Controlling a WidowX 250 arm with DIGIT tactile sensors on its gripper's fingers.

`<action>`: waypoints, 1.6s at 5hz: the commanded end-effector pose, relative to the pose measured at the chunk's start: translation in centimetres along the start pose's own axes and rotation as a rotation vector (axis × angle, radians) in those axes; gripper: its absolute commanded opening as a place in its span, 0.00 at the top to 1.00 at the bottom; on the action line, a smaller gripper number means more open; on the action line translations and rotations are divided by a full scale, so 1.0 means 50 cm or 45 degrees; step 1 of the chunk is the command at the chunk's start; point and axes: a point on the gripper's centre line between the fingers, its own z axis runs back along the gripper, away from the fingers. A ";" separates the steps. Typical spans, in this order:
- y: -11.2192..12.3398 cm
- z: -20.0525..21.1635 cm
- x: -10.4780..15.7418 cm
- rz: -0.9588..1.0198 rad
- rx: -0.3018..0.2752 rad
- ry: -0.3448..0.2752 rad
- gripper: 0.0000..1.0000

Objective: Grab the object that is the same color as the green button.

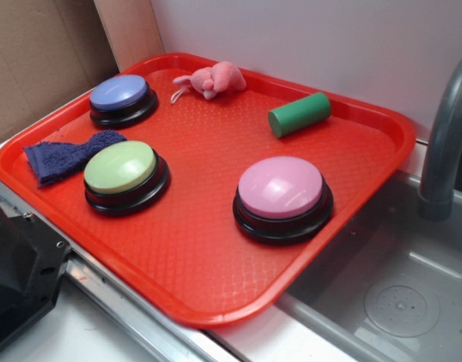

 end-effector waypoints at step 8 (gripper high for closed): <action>-0.095 -0.386 0.393 -0.194 0.018 -0.273 0.00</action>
